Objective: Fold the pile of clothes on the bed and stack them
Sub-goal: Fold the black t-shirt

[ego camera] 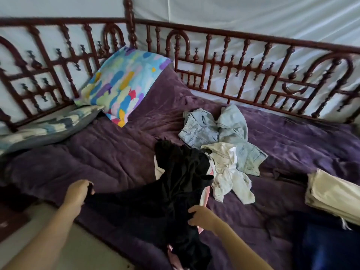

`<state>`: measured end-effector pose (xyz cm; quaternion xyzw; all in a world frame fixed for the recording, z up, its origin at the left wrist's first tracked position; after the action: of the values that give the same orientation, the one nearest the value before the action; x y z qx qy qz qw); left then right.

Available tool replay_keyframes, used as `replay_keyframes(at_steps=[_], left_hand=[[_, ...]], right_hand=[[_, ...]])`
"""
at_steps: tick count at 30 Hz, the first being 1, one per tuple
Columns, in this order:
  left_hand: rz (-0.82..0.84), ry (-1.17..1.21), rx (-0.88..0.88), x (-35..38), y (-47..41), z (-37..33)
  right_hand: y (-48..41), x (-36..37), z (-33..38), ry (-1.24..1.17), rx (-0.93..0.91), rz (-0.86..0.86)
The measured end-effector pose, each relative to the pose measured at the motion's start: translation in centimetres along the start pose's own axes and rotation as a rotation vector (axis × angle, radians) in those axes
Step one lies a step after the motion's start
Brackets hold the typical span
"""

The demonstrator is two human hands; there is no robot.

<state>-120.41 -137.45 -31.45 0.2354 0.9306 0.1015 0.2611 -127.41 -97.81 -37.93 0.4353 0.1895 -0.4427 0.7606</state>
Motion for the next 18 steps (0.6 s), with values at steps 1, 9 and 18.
replay_keyframes(at_steps=[1,9,18], left_hand=[[0.013,-0.130,0.025,0.4,-0.6,1.5],[0.271,-0.513,0.273,10.1,-2.7,1.4],[0.662,-0.606,0.451,22.3,-3.7,-3.5]], right_hand=[[-0.5,0.3,-0.7,-0.025,0.038,-0.023],[-4.8,-1.2,-2.3,-0.055,0.272,-0.205],[-9.6,-2.2,0.3,-0.096,0.506,-0.354]])
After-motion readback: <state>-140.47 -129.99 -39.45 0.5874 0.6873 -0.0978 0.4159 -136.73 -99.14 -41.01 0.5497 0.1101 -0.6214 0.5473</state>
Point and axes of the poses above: each hand's wrist, its own y-axis away from the middle knuckle, its own x-axis out of the palm, z = x × y, the point moved 10 cm from there along -y, towards the middle knuckle, and after that the axes turned 14 degrees about -z, right-handed, at the moved point
